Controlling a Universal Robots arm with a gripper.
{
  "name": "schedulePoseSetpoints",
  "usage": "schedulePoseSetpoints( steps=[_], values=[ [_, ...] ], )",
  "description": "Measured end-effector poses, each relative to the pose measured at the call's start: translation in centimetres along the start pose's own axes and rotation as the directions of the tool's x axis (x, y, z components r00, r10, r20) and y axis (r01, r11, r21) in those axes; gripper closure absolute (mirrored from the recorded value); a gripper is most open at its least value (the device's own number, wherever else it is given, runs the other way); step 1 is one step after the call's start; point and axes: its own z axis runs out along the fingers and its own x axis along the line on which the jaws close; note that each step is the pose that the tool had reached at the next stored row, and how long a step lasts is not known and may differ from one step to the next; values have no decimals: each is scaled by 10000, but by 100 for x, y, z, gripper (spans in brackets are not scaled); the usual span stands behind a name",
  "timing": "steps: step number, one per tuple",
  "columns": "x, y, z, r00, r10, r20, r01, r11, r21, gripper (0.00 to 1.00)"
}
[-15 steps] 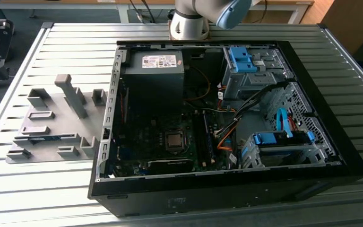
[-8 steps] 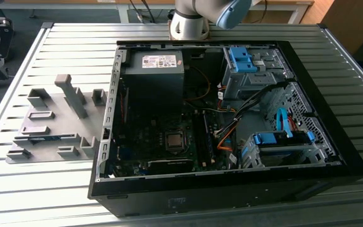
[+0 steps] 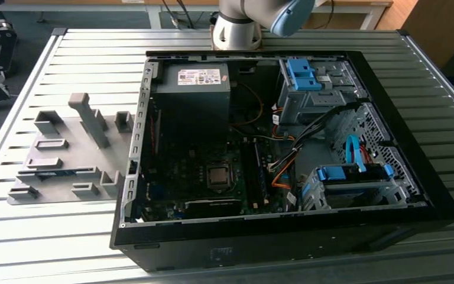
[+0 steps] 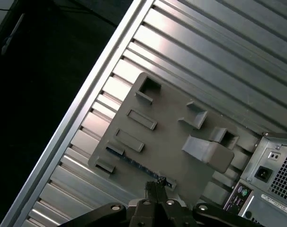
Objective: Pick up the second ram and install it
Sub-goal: 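Pick up the second ram and move it above second insertion slot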
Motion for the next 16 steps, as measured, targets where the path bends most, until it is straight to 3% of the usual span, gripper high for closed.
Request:
schedulePoseSetpoints(
  steps=[4, 8, 12, 16],
  values=[
    [0, 0, 1, 9982, -601, -28, 601, 9982, -4, 89],
    [1, 0, 2, 9926, -1214, -59, 1214, 9926, -8, 89],
    [1, 0, 4, 9820, -1888, -92, 1888, 9820, -14, 89],
    [1, 0, 6, 9670, -2545, -126, 2545, 9671, -21, 89]
  ],
)
